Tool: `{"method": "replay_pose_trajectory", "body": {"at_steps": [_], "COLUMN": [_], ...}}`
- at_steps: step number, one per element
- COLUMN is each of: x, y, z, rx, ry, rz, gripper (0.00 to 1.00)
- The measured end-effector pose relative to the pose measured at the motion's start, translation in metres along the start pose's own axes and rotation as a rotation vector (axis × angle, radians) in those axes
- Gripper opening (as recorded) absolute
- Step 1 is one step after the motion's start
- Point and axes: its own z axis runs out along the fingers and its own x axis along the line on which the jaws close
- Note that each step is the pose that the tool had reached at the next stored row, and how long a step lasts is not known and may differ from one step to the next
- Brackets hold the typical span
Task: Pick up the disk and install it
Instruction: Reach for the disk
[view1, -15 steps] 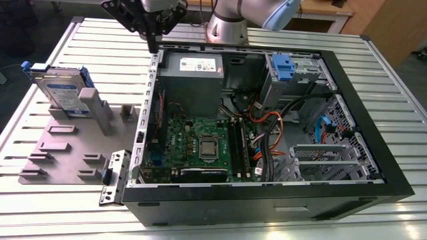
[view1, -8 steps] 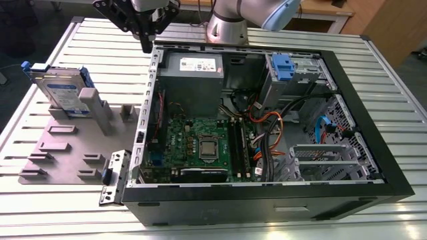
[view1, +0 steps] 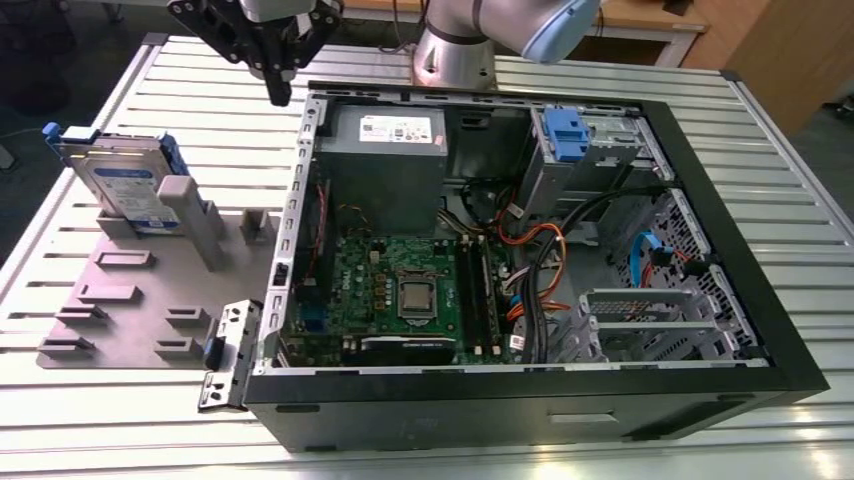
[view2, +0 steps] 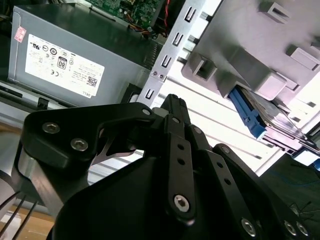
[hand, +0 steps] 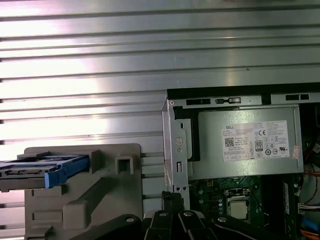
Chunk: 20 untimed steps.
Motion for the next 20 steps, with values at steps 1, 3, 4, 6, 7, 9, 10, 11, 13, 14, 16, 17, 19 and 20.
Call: {"method": "replay_pose_trajectory", "body": {"at_steps": [1, 3, 4, 6, 7, 9, 10, 11, 13, 14, 16, 17, 19, 20], "x": [0.0012, 0.0023, 0.0023, 0.0024, 0.0025, 0.0033, 0.004, 0.0048, 0.0065, 0.0074, 0.0098, 0.011, 0.0138, 0.0154], "y": [-0.0001, -0.0002, -0.0002, -0.0002, -0.0002, -0.0003, -0.0003, -0.0004, -0.0005, -0.0006, -0.0008, -0.0008, -0.0011, -0.0012], "z": [-0.0001, 0.0, 0.0, -0.0001, -0.0001, -0.0001, -0.0002, -0.0002, -0.0002, -0.0002, -0.0002, -0.0002, -0.0003, -0.0003], "rx": [0.0, 0.0, 0.0, 0.0001, 0.0, 0.0, 0.0001, 0.0001, 0.0, 0.0001, 0.0, 0.0, 0.0001, 0.0], "ry": [0.0001, 0.0, 0.0, 0.0001, 0.0001, 0.0, 0.0001, 0.0001, 0.0001, 0.0001, 0.0001, 0.0001, 0.0001, 0.0], "rz": [0.0, 0.0, 0.0, 0.0, 0.0, 0.0, 0.0, 0.0, 0.0, 0.0, 0.0, 0.0, 0.0, 0.0], "gripper": [0.11, 0.11, 0.11, 0.11, 0.11, 0.11, 0.11, 0.11, 0.11, 0.11, 0.11, 0.11, 0.11, 0.11]}}
